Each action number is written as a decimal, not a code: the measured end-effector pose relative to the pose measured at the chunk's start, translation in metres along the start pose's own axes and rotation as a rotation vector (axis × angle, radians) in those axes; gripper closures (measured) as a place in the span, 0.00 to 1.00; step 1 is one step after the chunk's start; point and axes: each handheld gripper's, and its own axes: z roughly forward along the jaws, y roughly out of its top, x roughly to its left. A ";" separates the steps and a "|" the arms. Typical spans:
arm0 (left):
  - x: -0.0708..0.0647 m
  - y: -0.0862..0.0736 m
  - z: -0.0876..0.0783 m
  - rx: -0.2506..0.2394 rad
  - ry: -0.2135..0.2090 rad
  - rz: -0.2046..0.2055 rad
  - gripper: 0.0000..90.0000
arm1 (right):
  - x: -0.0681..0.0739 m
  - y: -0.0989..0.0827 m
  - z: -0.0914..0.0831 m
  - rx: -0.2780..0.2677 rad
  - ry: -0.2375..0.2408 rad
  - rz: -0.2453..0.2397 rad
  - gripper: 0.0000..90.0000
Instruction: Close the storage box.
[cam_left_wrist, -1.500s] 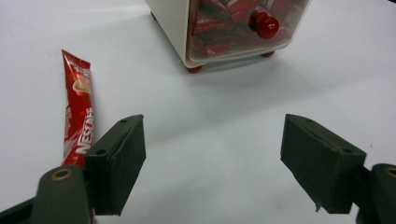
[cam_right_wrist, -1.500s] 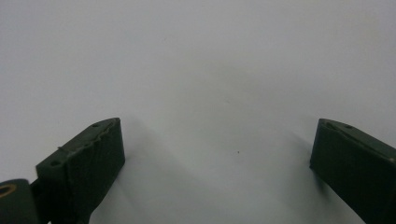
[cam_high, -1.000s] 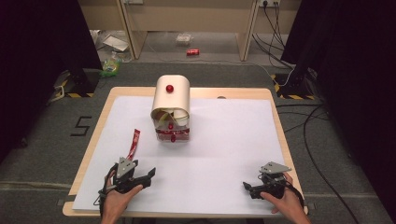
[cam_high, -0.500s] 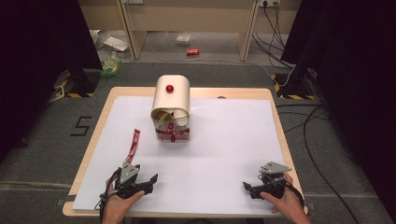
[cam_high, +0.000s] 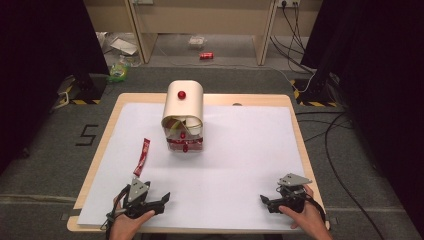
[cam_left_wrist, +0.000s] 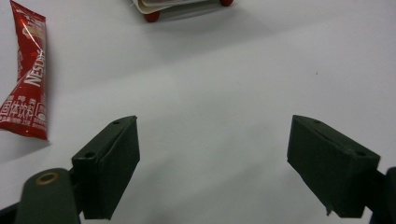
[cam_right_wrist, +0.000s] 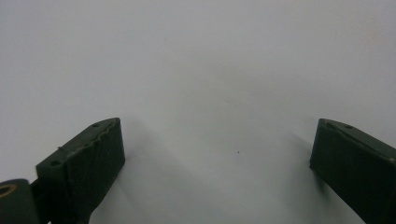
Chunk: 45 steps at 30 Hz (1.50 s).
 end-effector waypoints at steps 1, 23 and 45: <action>0.000 -0.001 0.000 -0.001 -0.001 -0.001 0.18 | 0.000 0.000 0.000 0.000 0.000 0.000 0.04; -0.006 -0.021 -0.012 0.006 0.009 0.012 0.18 | 0.000 0.000 0.000 0.000 -0.001 -0.001 0.04; -0.020 -0.040 -0.021 -0.024 0.049 0.035 0.17 | 0.000 0.000 0.000 0.000 -0.001 -0.001 0.04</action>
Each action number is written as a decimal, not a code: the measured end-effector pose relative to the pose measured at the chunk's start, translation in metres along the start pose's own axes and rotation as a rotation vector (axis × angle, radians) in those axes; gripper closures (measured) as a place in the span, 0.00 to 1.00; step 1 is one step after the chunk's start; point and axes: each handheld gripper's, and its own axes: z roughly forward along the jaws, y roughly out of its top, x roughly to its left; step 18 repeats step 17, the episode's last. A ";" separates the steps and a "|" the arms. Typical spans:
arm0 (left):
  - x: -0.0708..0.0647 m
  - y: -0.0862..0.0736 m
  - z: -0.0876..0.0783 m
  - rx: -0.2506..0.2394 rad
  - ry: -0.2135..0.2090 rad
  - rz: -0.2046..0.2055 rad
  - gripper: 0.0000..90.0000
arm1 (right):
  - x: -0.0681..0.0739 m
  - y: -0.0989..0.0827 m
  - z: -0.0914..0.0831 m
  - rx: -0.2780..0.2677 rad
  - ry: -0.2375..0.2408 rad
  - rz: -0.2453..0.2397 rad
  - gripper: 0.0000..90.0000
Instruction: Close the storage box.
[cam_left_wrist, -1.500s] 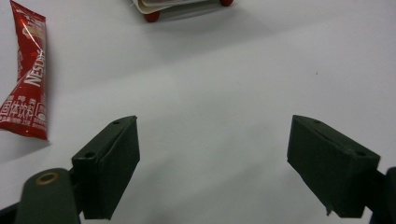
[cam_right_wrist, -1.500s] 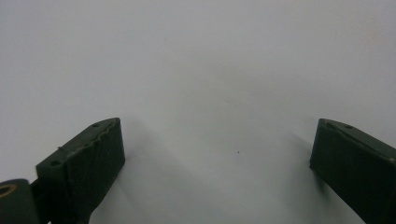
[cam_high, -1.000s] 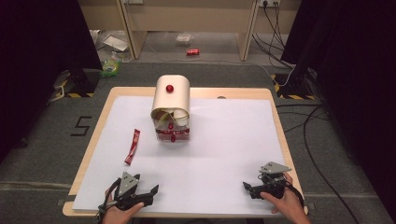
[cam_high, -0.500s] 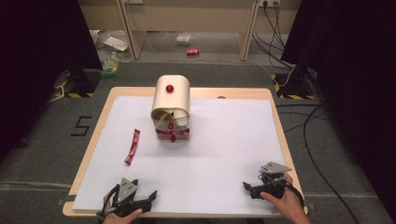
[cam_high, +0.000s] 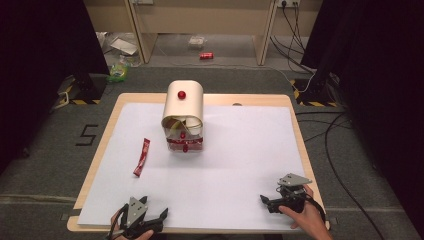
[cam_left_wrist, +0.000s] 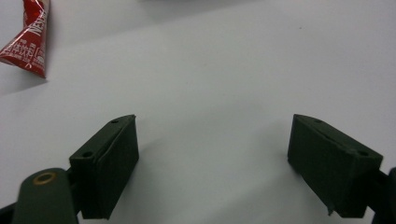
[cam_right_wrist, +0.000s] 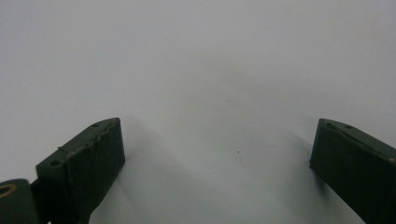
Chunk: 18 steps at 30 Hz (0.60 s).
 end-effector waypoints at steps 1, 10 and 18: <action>0.000 0.000 0.000 -0.001 0.000 0.000 0.17 | 0.000 0.000 0.000 0.000 0.000 0.000 0.04; 0.000 0.000 0.000 -0.003 -0.001 -0.001 0.17 | 0.000 0.000 0.000 0.000 0.000 0.000 0.04; 0.000 0.000 0.000 -0.003 -0.003 -0.003 0.17 | 0.000 0.000 0.000 0.000 0.000 -0.001 0.04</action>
